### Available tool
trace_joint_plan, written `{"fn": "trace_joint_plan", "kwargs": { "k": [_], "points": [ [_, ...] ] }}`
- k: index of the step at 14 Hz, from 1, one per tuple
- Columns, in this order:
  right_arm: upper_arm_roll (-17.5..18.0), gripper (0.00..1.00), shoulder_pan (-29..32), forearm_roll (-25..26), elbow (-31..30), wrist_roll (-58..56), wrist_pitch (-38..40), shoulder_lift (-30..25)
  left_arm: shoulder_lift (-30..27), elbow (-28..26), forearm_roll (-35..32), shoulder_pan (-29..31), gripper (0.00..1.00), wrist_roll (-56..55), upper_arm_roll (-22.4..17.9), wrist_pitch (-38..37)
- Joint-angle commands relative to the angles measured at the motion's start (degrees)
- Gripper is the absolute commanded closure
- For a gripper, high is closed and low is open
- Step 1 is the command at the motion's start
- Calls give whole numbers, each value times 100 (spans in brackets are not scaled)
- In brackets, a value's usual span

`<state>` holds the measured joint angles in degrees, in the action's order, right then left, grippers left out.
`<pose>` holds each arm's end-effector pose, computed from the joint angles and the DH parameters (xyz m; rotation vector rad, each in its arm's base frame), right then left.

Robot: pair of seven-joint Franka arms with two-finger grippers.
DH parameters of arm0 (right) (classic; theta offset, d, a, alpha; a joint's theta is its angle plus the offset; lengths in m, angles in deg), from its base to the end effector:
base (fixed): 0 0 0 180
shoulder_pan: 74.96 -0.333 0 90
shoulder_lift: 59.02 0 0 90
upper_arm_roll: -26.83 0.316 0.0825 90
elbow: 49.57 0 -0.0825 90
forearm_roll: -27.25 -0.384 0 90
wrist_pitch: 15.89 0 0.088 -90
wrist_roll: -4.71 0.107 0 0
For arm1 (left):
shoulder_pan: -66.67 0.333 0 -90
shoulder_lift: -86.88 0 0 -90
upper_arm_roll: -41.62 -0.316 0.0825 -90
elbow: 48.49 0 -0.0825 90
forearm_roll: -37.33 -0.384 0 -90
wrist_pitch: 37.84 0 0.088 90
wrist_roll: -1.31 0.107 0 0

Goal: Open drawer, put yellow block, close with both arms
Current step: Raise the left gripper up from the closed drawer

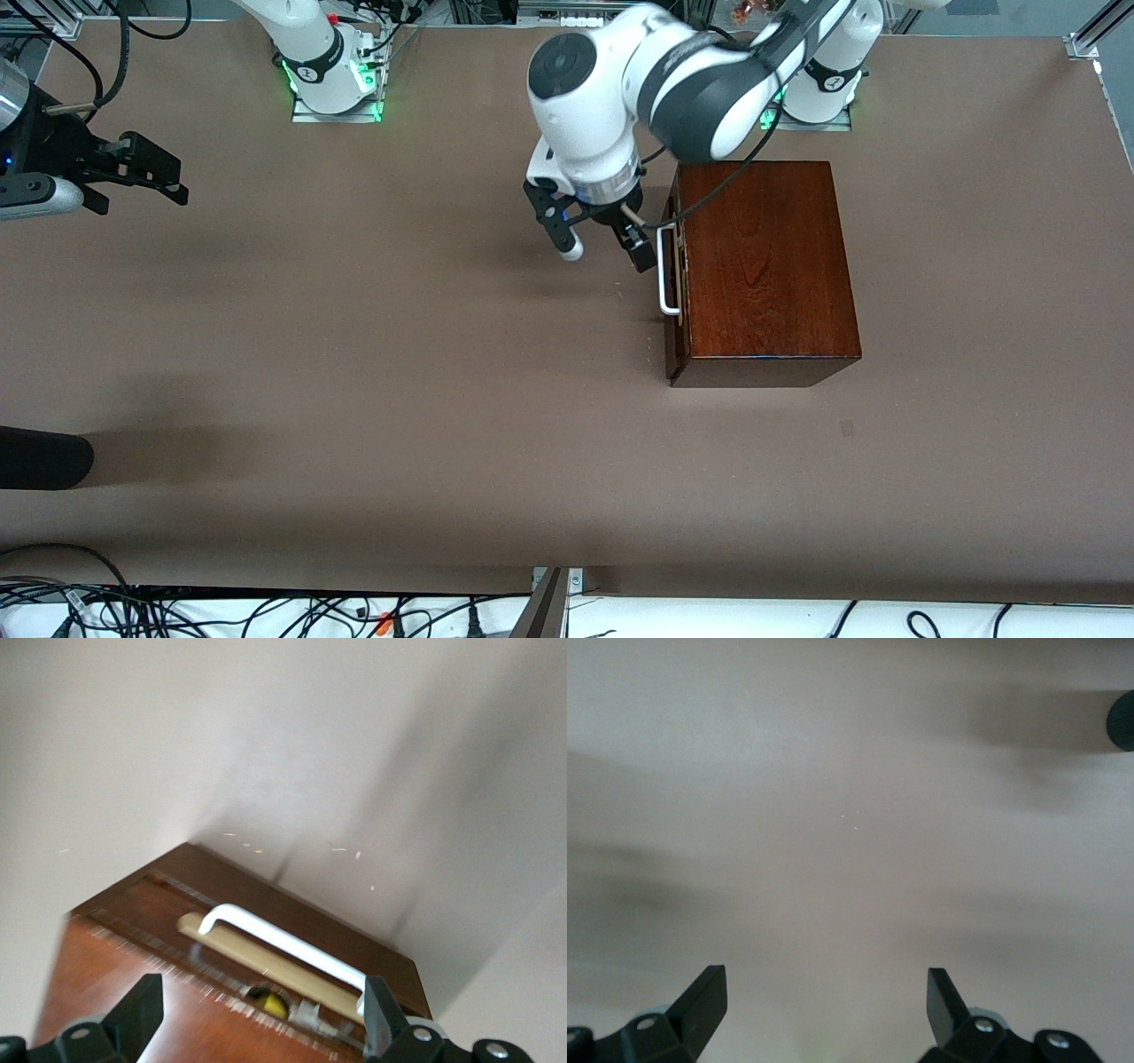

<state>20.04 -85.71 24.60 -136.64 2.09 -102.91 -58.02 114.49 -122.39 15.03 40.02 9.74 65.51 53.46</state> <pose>0.5533 0.0441 0.6345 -3.0922 -0.1808 0.0290 0.5029 -0.4574 0.4798 -2.5255 1.4391 0.0879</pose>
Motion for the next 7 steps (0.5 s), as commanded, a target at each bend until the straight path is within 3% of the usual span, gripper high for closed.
{"fn": "trace_joint_plan", "kwargs": {
  "k": [1,7],
  "points": [
    [-6,0,-6,46,-82,-20,-34,-101,-536,85,165,361,0,-122,-8,-209],
    [-6,0,-6,46,-82,-20,-51,-101,-1002,438,841,1547,0,-377,-17,-964]
  ]
}}
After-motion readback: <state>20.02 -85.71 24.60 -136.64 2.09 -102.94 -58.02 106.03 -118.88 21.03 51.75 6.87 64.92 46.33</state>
